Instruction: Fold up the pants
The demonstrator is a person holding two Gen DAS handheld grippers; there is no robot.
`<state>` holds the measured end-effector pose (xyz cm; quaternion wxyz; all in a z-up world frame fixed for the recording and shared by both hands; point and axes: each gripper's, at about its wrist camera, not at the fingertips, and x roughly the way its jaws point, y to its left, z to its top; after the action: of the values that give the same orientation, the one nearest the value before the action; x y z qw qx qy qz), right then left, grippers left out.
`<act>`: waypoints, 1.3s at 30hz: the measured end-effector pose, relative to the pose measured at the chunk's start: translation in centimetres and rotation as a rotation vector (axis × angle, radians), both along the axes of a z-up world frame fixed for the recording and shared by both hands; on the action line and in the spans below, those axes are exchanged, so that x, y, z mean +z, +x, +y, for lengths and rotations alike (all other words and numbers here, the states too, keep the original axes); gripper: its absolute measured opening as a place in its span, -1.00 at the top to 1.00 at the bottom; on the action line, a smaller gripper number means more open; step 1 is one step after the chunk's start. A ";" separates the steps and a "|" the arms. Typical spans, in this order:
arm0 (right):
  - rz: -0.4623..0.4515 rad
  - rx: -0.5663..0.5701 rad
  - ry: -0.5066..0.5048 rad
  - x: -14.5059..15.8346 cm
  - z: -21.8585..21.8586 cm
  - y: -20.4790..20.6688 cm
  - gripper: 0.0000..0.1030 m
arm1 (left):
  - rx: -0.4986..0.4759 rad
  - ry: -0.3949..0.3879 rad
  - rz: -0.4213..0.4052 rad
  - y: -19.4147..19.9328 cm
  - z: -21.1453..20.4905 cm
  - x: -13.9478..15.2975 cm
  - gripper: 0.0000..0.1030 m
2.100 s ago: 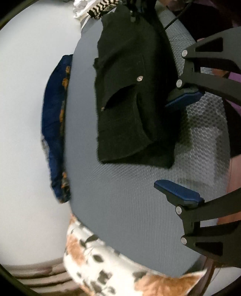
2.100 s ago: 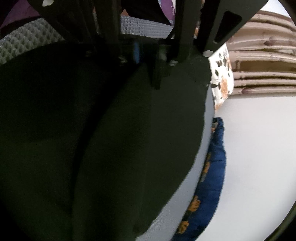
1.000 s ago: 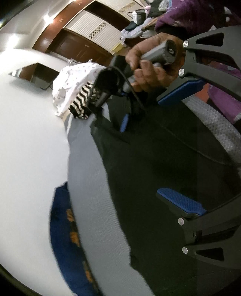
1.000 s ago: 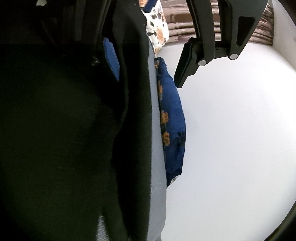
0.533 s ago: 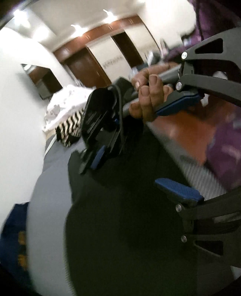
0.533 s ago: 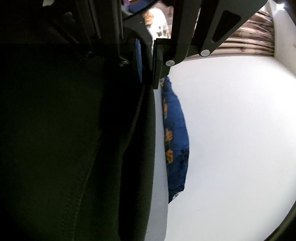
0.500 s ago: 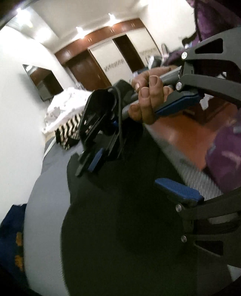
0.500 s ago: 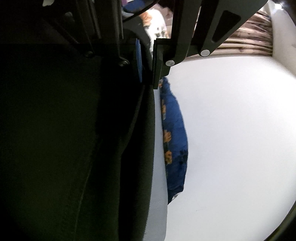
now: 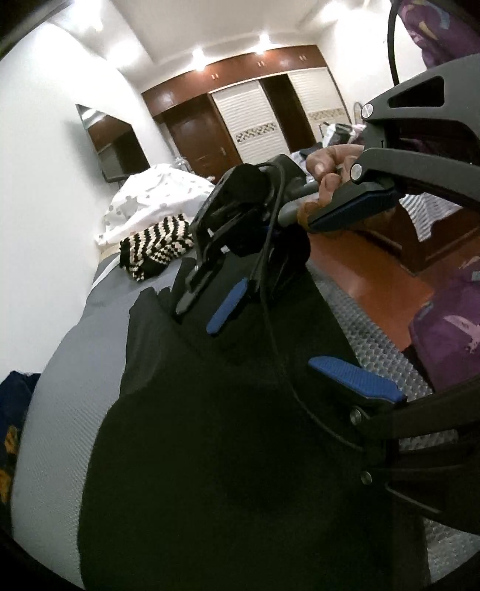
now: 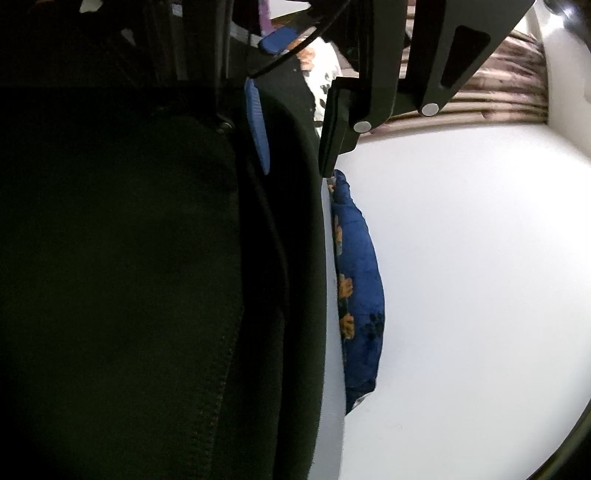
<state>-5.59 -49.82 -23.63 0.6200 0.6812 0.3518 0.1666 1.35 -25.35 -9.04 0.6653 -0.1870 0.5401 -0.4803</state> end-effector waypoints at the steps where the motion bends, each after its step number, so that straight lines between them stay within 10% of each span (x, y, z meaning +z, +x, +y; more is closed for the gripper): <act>1: 0.013 0.002 -0.024 0.0 0.1 0.4 0.46 | 0.001 -0.002 0.000 0.0 -0.1 0.1 -0.36; 14: -0.081 0.149 -0.323 2.3 3.4 4.4 0.59 | 0.153 0.012 -0.114 0.3 2.5 2.1 -0.36; 16: -0.084 0.175 -0.285 2.0 4.2 4.3 0.90 | 0.142 0.019 -0.100 0.2 2.3 1.8 -0.36; 24: -0.184 0.064 -0.183 4.8 3.0 0.8 0.92 | 0.119 0.003 -0.044 0.5 1.6 1.2 -0.36; 30: -0.113 0.044 -0.404 5.6 0.7 0.6 0.85 | 0.128 -0.009 -0.049 0.3 2.2 1.4 -0.37; 39: -0.064 0.062 -0.434 2.5 -1.1 4.5 0.79 | 0.051 0.068 -0.047 0.5 0.1 -0.5 -0.37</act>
<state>-1.11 -50.91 -21.11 0.7576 0.5148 0.3804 0.1276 1.85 -25.28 -9.51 0.6960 -0.1665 0.5354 -0.4486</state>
